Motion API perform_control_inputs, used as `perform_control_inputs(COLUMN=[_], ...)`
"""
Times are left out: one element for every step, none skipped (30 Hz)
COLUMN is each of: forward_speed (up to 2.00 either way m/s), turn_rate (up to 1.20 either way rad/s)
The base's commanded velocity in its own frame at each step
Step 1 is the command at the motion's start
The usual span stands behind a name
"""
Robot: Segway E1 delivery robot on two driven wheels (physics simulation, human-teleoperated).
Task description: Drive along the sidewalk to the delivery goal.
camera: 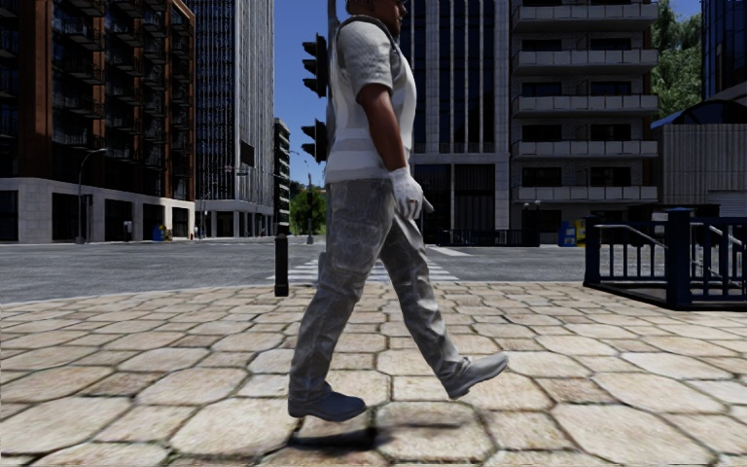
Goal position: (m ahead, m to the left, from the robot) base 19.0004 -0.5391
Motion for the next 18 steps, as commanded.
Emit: perform_control_inputs(forward_speed=[0.96, 0.96, 0.92, 0.9, 0.89, 0.89, 0.89, 0.89, 0.89, 0.89, 0.89, 0.89, 0.88, 0.88, 0.88, 0.88, 0.88, 0.88], turn_rate=[0.0, 0.0, 0.0, 0.0, 0.0, 0.0, 0.0, 0.0, 0.0, 0.0, 0.0, 0.0, 0.0, 0.0, 0.0, 0.0, 0.0, 0.0])
